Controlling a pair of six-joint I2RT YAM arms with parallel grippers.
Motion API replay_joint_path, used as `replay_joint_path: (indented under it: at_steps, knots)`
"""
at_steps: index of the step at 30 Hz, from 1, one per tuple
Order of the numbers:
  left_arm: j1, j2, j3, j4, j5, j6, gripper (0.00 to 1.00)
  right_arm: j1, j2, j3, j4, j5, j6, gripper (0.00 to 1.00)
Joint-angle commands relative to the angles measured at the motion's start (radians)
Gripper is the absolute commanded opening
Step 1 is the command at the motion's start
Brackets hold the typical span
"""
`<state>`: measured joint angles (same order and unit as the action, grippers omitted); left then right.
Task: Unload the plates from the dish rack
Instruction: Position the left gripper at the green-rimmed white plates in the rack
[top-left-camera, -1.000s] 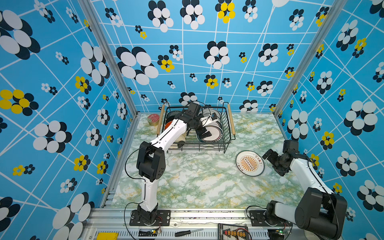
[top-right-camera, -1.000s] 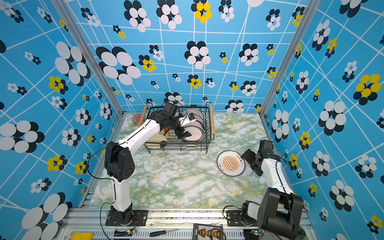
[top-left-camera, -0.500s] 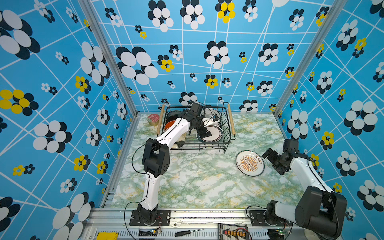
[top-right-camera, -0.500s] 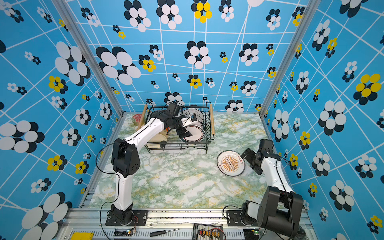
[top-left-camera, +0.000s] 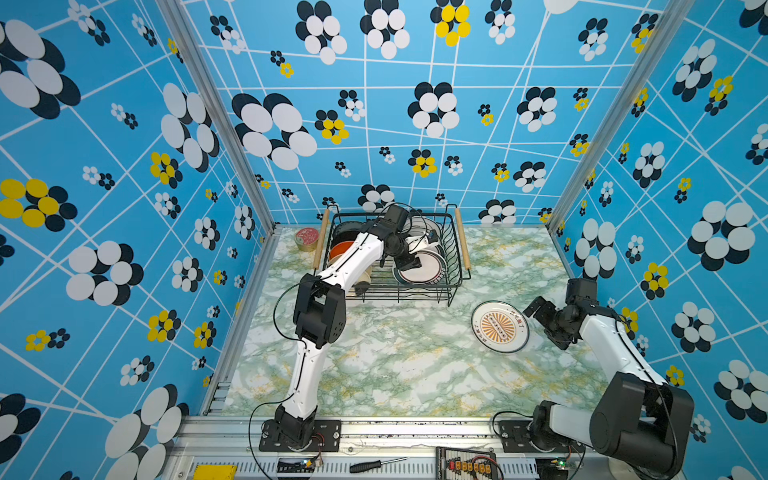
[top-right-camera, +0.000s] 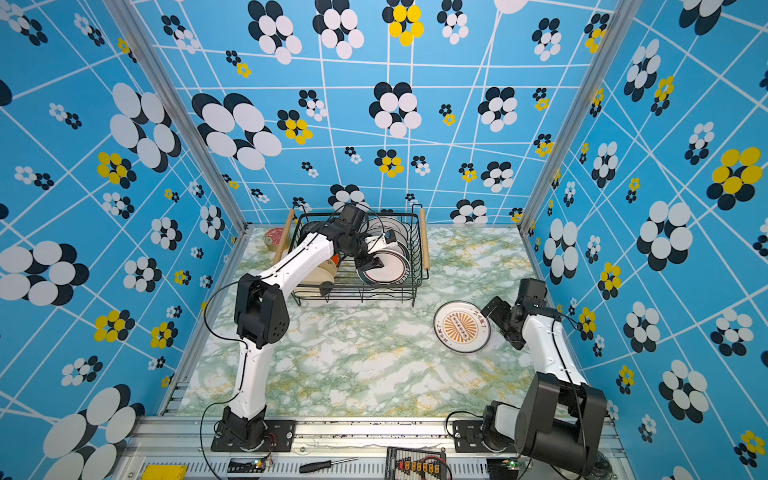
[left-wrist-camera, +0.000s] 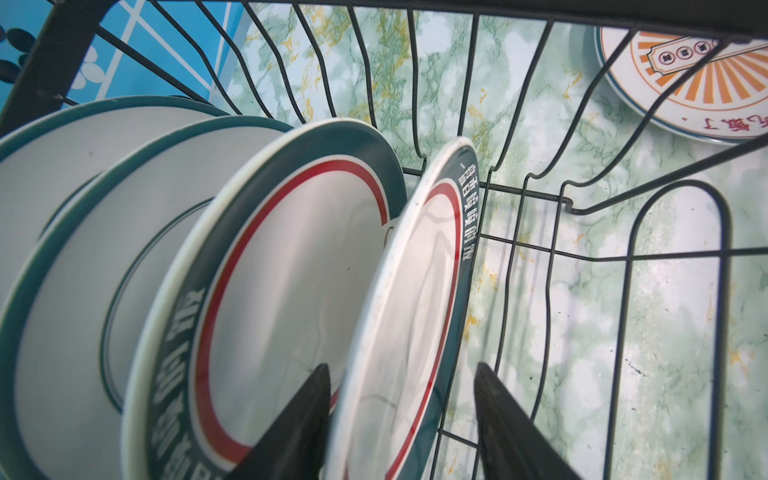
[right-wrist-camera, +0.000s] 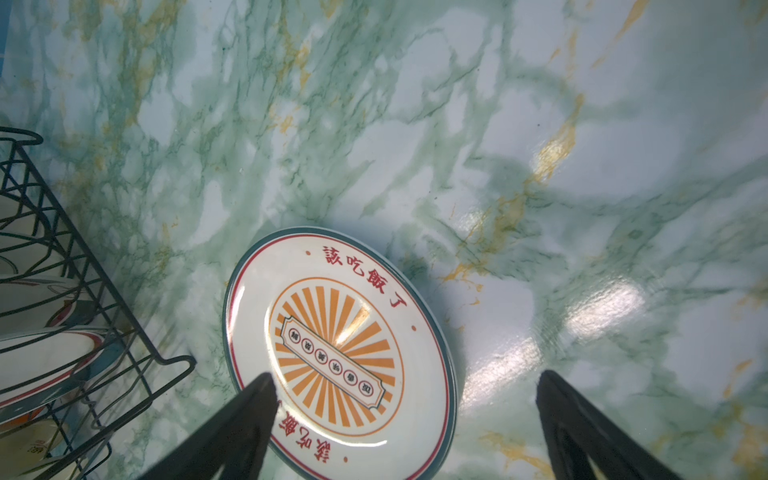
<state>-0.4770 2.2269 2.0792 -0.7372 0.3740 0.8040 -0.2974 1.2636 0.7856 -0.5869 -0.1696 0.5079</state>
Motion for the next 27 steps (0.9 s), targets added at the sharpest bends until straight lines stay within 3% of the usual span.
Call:
replay_joint_path:
  at_steps: [1,5,22,27]
  knots:
    - [0.008,0.030,0.028,-0.042,-0.014,0.004,0.52,-0.007,-0.016,0.009,-0.003,-0.008,-0.014,0.99]
    - [0.008,0.039,0.035,-0.055,-0.025,0.014,0.37,-0.006,-0.035,0.003,-0.002,-0.013,-0.012,0.99]
    - [0.012,0.048,0.039,-0.076,-0.067,0.015,0.13,-0.006,-0.070,-0.013,-0.007,-0.041,0.001,0.99]
    - [0.017,0.042,0.044,-0.080,-0.078,0.004,0.10,-0.006,-0.069,-0.012,0.006,-0.064,0.011,0.99]
